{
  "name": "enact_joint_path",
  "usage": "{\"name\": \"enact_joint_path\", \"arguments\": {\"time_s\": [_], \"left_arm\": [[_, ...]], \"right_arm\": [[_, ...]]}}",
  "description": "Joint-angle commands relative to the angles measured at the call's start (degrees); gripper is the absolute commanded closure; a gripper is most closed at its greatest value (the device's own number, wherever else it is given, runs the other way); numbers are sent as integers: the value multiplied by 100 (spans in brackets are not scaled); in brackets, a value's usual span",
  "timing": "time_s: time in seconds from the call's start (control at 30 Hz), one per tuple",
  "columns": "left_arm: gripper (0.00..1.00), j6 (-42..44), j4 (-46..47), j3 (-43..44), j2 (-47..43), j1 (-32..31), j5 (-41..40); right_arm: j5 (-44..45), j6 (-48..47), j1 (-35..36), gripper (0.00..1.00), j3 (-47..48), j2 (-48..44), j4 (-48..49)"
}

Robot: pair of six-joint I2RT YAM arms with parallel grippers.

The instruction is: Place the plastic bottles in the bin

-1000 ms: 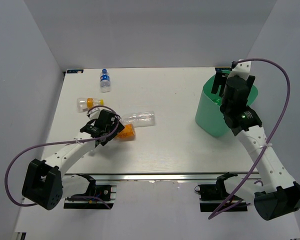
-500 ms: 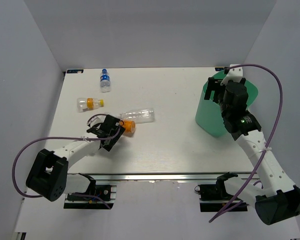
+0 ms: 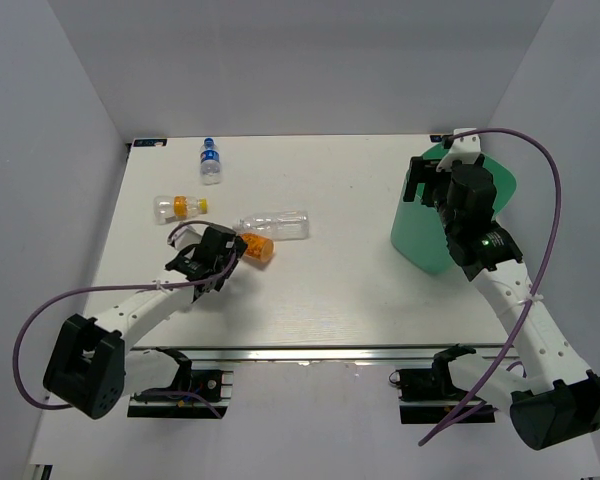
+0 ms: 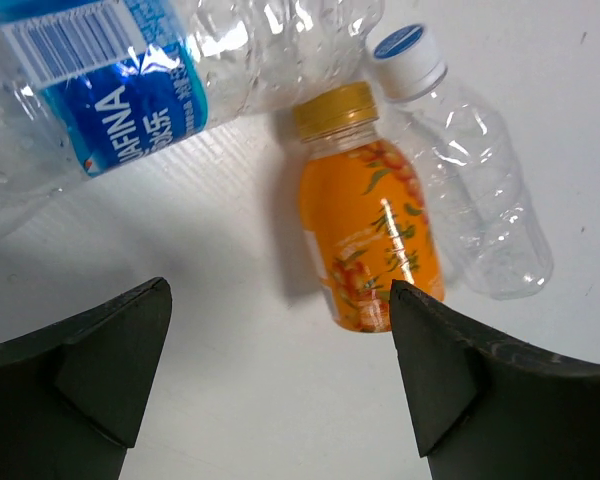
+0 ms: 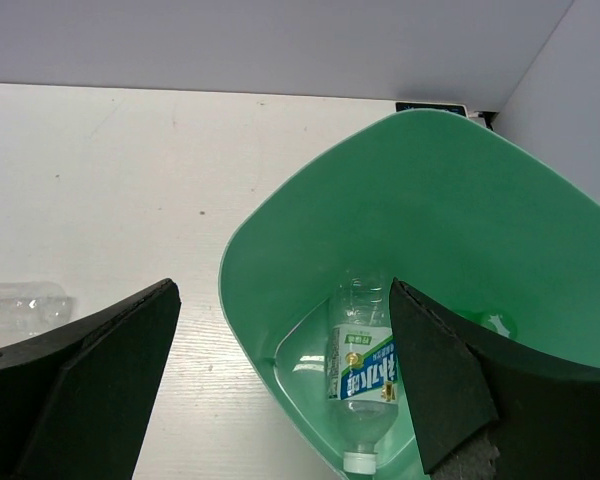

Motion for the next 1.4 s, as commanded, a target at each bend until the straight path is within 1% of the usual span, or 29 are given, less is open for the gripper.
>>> {"name": "enact_joint_path", "arguments": {"time_s": [0.0,0.1,0.23,0.3,0.43,0.6,0.63,0.7,0.73,0.8,0.83,0.9,0.97,1.03,1.07,1.1,1.13,1.17,1.23,1.27,1.33,1.37], "left_arm": [[2,145,110,228,-42,-24,-362],[2,408,374,361,186,-24,-206],[2,637,532,659,835,-24,-47],[2,751,787,704,1012,-24,-20],[2,760,954,845,1425,-24,-38],[3,682,981,722,1541,-24,-204],[9,690,955,678,1541,-24,-292],[15,690,954,625,1506,-24,-345],[26,707,954,599,1488,-24,-354],[36,743,972,520,1410,-24,-336],[43,760,989,493,1374,-24,-328],[49,795,972,440,1295,-24,-336],[58,848,884,423,1216,-24,-275],[63,962,831,405,1067,-24,-170],[70,1067,823,388,997,-24,-91],[74,1138,796,379,909,-24,31],[76,1286,987,353,690,-33,163],[78,1688,1129,318,566,-59,321],[80,2129,1392,352,312,-112,751],[80,2436,1376,405,93,-191,806],[80,2701,1332,528,-84,-226,876],[80,2868,1323,554,-233,-227,894]], "right_arm": [[-114,-53,-6,11,-17,-75,182],[-192,52,-6,11,-43,-102,130],[-386,236,-6,11,-183,-189,103],[-483,298,-6,11,-254,-242,112],[-711,438,-15,11,-421,-269,139],[-1307,518,11,11,-491,-242,59],[-1396,535,20,11,-518,-260,16],[-1651,606,72,11,-623,-304,-46],[-1730,623,90,11,-675,-321,-64],[-1889,702,143,11,-834,-418,-46],[-2107,729,152,11,-886,-488,-38],[-2407,773,187,11,-1027,-541,-29],[-2626,799,213,11,-1115,-629,-20],[-2820,869,231,11,-1247,-699,6],[-3186,887,231,11,-1308,-708,59],[-3442,896,240,11,-1431,-717,181],[-3697,905,266,11,-1475,-717,252],[-4222,913,283,11,-1511,-708,314],[-4551,905,380,11,-1529,-691,411],[-4605,887,406,10,-1520,-708,428],[-4457,835,424,11,-1433,-778,376],[-4151,756,424,11,-1371,-813,315]]}}
